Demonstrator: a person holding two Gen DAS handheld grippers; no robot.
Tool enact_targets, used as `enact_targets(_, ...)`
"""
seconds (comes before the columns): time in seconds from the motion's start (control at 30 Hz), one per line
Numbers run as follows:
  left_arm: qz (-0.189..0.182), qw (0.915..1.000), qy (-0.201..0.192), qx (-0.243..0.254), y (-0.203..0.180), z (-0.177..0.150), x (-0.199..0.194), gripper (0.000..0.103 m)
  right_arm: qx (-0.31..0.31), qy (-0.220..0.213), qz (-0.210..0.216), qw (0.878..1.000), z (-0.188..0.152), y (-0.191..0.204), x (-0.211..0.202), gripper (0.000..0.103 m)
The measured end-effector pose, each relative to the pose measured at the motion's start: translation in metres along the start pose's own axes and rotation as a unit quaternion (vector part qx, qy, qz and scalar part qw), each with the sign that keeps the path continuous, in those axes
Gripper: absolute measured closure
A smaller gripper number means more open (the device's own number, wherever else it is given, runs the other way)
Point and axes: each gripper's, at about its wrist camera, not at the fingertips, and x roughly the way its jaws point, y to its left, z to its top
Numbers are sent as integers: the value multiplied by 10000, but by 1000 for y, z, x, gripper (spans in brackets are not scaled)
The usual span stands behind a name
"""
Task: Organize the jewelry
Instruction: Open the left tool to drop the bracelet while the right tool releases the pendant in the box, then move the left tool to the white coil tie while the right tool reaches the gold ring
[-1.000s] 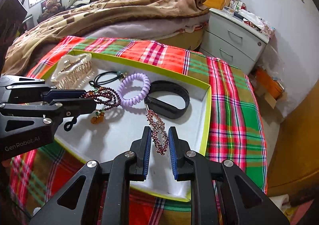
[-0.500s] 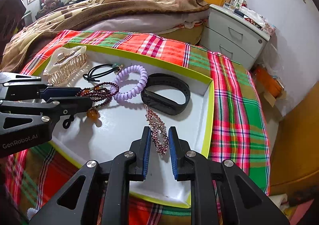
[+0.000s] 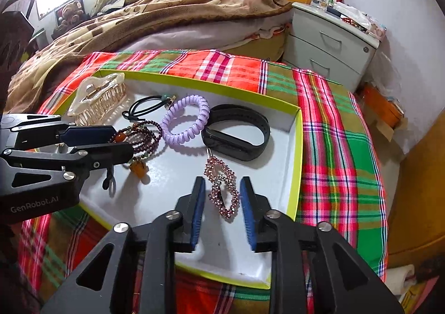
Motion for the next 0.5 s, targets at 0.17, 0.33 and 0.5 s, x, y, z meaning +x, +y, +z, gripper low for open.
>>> enact_targets(0.17,34,10000,-45,18,-1,0,-5,66,119,-84,114,9998,0,-2,-6,67)
enact_targets(0.33,8,9999,-123,60,-4,-2,-19,62,190,-236,157,9994,-2,-1,-19,67)
enact_targets(0.5,-18,9996,-289,75,-6,-10,-41,61,327,-485,188,9981,-9,-1,-41,67)
